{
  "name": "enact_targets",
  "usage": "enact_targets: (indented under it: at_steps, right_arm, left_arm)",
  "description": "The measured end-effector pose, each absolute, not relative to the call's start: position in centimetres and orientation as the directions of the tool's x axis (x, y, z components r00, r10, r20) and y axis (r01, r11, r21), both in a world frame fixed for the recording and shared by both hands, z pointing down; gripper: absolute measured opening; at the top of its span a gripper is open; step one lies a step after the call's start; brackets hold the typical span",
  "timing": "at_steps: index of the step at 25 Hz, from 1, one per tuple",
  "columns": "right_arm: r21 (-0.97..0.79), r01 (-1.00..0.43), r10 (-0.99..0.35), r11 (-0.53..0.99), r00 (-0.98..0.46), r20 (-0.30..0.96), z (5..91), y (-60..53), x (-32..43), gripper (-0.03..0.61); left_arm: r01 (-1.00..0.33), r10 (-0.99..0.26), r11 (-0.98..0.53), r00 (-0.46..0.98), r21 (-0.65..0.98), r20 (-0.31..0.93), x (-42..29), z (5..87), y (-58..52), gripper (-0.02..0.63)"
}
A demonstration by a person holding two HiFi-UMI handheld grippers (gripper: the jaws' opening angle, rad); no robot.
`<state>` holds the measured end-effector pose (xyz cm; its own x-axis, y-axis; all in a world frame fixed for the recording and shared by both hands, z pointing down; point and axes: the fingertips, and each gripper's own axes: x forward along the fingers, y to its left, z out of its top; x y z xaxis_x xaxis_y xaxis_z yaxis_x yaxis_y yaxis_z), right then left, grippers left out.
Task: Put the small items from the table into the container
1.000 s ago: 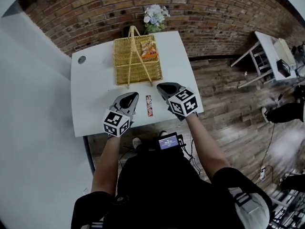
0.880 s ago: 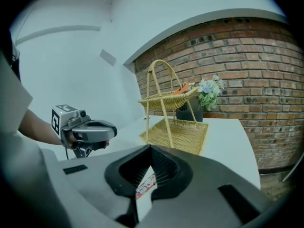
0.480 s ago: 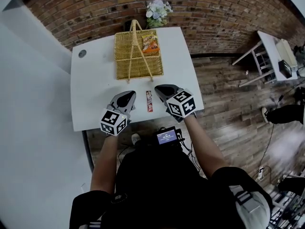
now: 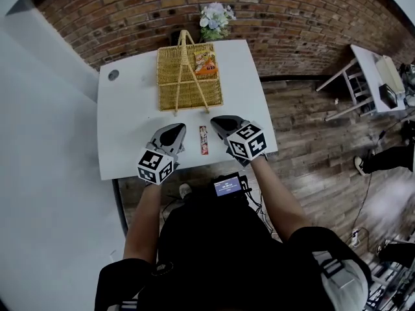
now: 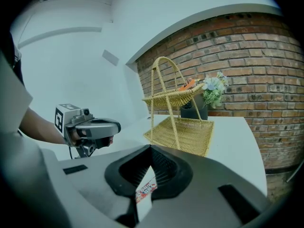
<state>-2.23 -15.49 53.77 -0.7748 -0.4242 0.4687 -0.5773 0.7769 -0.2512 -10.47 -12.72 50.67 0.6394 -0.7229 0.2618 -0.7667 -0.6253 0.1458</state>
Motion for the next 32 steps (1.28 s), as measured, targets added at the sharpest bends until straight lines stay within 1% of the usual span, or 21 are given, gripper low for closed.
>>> enact_targets:
  at_steps: [8, 15, 16, 18, 20, 24, 26, 32]
  right_arm:
    - [-0.251, -0.574, -0.421, 0.78, -0.777, 0.469, 53.8, -15.7, -2.3, 0.014]
    - [-0.266, -0.571, -0.41, 0.777, -0.779, 0.474, 54.4, -15.4, -2.3, 0.014]
    - [-0.269, -0.57, -0.408, 0.776, -0.78, 0.475, 54.5, -15.4, -2.3, 0.014]
    - [-0.275, -0.569, -0.402, 0.775, -0.78, 0.479, 54.9, -15.2, -2.4, 0.014]
    - [-0.28, -0.567, -0.396, 0.775, -0.781, 0.484, 55.2, -15.0, -2.4, 0.014]
    - [-0.29, -0.562, -0.382, 0.775, -0.782, 0.493, 55.8, -14.8, -2.6, 0.014]
    - [-0.293, -0.561, -0.377, 0.774, -0.78, 0.499, 56.2, -14.7, -2.6, 0.014]
    - [-0.309, -0.561, -0.357, 0.768, -0.775, 0.521, 57.5, -14.2, -2.5, 0.014]
  left_arm:
    - [-0.773, -0.729, -0.617, 0.631, 0.147, 0.266, -10.8, 51.0, -13.0, 0.009]
    - [-0.799, -0.734, -0.561, 0.601, 0.216, 0.316, -12.6, 53.6, -12.6, 0.015]
    - [-0.806, -0.736, -0.551, 0.592, 0.217, 0.33, -12.9, 54.1, -12.5, 0.024]
    - [-0.826, -0.741, -0.523, 0.562, 0.21, 0.367, -13.6, 55.4, -12.2, 0.08]
    - [-0.843, -0.743, -0.499, 0.536, 0.203, 0.401, -14.3, 56.7, -11.8, 0.167]
    - [-0.871, -0.745, -0.458, 0.486, 0.179, 0.458, -15.4, 58.9, -11.1, 0.213]
    - [-0.882, -0.732, -0.44, 0.462, 0.17, 0.5, -15.8, 60.2, -10.7, 0.215]
    - [-0.905, -0.68, -0.399, 0.399, 0.146, 0.616, -16.7, 64.0, -9.5, 0.25]
